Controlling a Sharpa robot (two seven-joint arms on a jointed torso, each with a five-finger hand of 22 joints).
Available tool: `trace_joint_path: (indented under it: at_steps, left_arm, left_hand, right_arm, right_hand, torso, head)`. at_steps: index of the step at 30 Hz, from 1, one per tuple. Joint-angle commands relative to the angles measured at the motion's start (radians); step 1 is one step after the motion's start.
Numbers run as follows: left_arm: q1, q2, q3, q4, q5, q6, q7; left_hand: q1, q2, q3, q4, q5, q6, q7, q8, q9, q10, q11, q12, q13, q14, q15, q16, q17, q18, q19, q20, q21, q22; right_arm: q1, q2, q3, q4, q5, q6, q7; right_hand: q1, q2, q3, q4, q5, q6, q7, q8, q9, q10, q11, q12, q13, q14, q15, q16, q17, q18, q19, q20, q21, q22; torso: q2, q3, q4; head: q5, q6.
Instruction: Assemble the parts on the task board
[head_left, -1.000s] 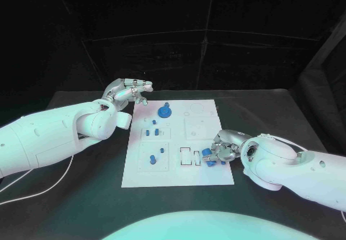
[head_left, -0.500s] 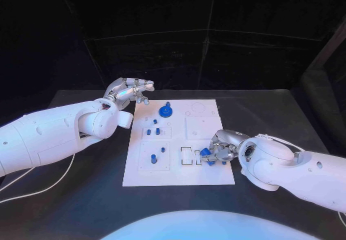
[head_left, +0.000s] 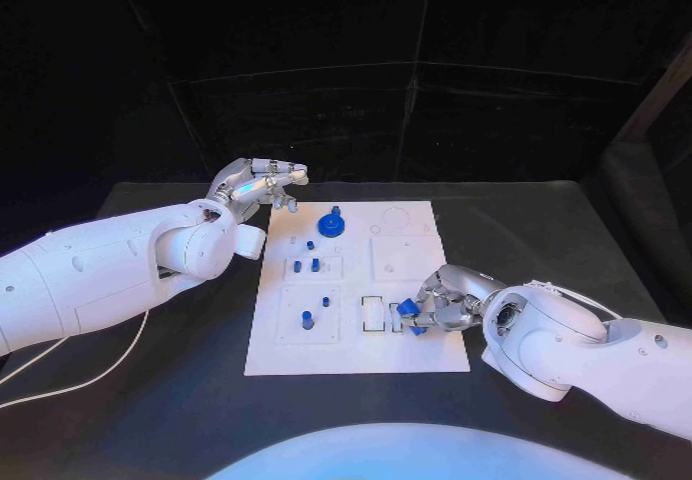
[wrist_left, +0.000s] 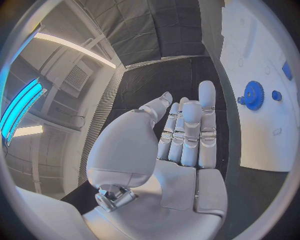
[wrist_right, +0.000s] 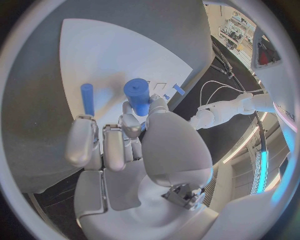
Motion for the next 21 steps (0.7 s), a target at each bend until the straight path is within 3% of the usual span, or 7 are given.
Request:
trace_joint_path:
  at_steps: [1, 9, 13, 21]
  left_arm:
    - [0.001, 0.000, 0.001, 0.003, 0.003, 0.012, 0.002]
    - [0.001, 0.000, 0.001, 0.004, 0.003, 0.014, -0.001]
    - [0.002, 0.001, 0.001, 0.004, 0.003, 0.014, -0.001]
    - [0.002, 0.006, 0.001, 0.004, 0.003, 0.015, -0.001]
  left_hand:
    - [0.000, 0.011, -0.004, 0.000, 0.002, -0.007, -0.001, 0.006, -0.002, -0.005, 0.001, 0.006, 0.002, -0.004, -0.001, -0.002, -0.001, 0.020, 0.001, 0.007, -0.003, -0.001]
    - [0.000, 0.012, -0.005, 0.000, 0.002, -0.008, -0.001, 0.007, -0.002, -0.006, 0.002, 0.007, 0.002, -0.005, -0.001, -0.002, -0.002, 0.020, 0.002, 0.007, -0.004, -0.002]
    - [0.000, 0.012, -0.005, 0.000, 0.002, -0.008, -0.001, 0.007, -0.002, -0.006, 0.002, 0.007, 0.002, -0.005, -0.001, -0.002, -0.002, 0.020, 0.002, 0.007, -0.004, -0.002]
    - [0.000, 0.012, -0.005, 0.000, 0.002, -0.008, -0.001, 0.007, -0.002, -0.006, 0.002, 0.007, 0.002, -0.005, -0.001, -0.002, -0.002, 0.020, 0.002, 0.007, -0.004, -0.002]
  right_arm:
    - [0.002, -0.001, 0.000, 0.012, 0.045, -0.070, 0.022]
    - [0.002, 0.025, 0.001, 0.007, 0.053, -0.062, 0.015]
    - [0.002, 0.048, 0.001, -0.005, 0.054, -0.045, 0.006]
    - [0.003, 0.101, 0.001, -0.036, 0.047, 0.006, -0.023]
  right_hand:
    - [-0.002, 0.011, -0.004, 0.005, 0.011, 0.007, -0.002, 0.006, 0.011, 0.003, -0.001, 0.002, -0.001, 0.051, -0.007, 0.007, 0.001, -0.019, 0.003, -0.005, 0.007, 0.001]
    - [-0.006, 0.010, -0.009, 0.010, 0.016, 0.007, -0.003, 0.007, 0.014, -0.002, -0.001, -0.012, -0.013, 0.052, -0.007, 0.007, 0.002, -0.019, 0.003, -0.006, 0.007, 0.001]
    - [-0.019, 0.015, -0.017, 0.017, 0.012, 0.012, -0.005, 0.010, 0.019, 0.003, -0.003, -0.012, -0.011, 0.052, -0.009, 0.009, 0.005, -0.020, 0.005, -0.007, 0.009, 0.005]
    - [-0.084, 0.055, -0.046, 0.020, -0.055, 0.055, -0.025, 0.041, 0.044, 0.029, -0.019, -0.002, 0.005, 0.050, -0.020, 0.004, 0.000, -0.019, 0.005, -0.016, 0.007, 0.003]
  torso:
    - [0.001, 0.0005, 0.0013]
    - [0.002, -0.0002, 0.0032]
    - [0.001, -0.0004, 0.0013]
    - [0.001, 0.0002, 0.0026]
  head:
    - [0.002, 0.004]
    - [0.008, 0.002]
    - [0.011, 0.001]
    - [0.011, 0.002]
